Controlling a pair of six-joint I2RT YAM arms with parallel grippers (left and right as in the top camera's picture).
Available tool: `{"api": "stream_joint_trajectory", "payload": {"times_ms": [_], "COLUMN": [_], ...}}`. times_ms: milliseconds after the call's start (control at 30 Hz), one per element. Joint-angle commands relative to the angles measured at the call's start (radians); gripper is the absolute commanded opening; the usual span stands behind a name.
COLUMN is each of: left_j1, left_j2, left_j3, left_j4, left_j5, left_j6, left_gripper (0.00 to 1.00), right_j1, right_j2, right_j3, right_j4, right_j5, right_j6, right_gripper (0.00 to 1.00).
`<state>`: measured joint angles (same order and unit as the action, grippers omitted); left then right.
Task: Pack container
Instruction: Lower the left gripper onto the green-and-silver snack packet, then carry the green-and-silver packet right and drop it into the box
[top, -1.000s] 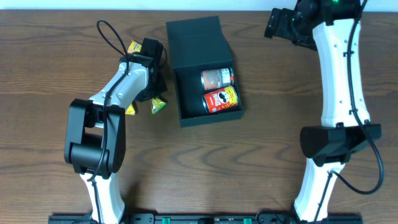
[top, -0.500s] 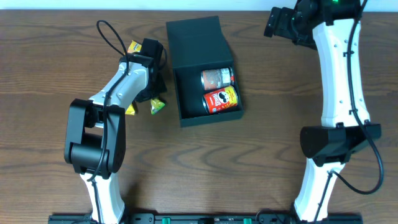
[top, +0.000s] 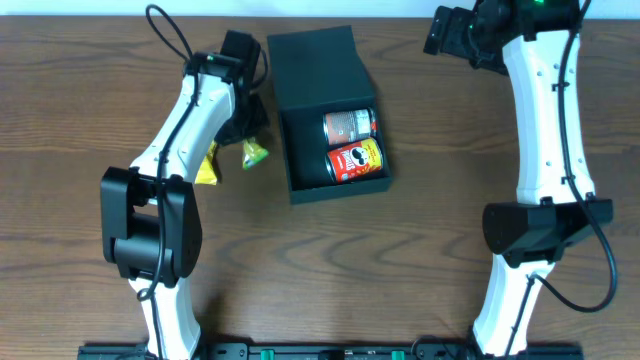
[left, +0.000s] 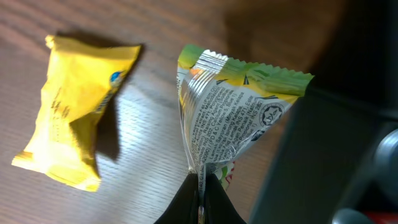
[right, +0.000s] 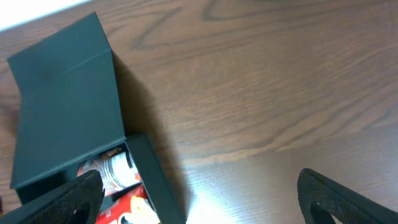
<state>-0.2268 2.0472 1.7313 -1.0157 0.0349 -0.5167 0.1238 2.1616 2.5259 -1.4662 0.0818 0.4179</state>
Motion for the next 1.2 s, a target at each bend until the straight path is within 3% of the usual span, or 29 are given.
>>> {"api": "stream_joint_trajectory", "payload": {"times_ms": [0,200,367,533,767,1167], "left_j1": [-0.014,-0.093,-0.182,-0.231,-0.236,-0.245], "left_j2": [-0.002,-0.002,-0.002,-0.001,0.019,0.093], "left_j3": [0.061,0.101,0.129,0.129,0.107,0.103], "left_j4": [-0.010,-0.008,0.025,0.028,0.051,0.097], "left_j5": [0.074,0.101,0.086,-0.003,-0.090,-0.016], "left_j6": [0.008,0.029,0.124,0.135,0.008,-0.076], "left_gripper": [0.06,0.06,0.06,0.06,0.06,0.05], "right_j1": [0.001,0.001,0.001,0.001,0.001,0.001], "right_j2": [0.004,0.004,0.004,0.004,0.004,0.004], "right_j3": [0.018,0.018,0.018,0.017,0.017,0.017], "right_j4": [0.011,0.018,0.032,0.037,0.031,0.014], "right_j5": [0.003,0.004,0.004,0.004,0.003,0.004], "right_j6": [0.012,0.011,0.011,-0.005,-0.015,-0.024], "right_gripper": [0.99,0.99,0.99,0.99,0.99,0.99]}}
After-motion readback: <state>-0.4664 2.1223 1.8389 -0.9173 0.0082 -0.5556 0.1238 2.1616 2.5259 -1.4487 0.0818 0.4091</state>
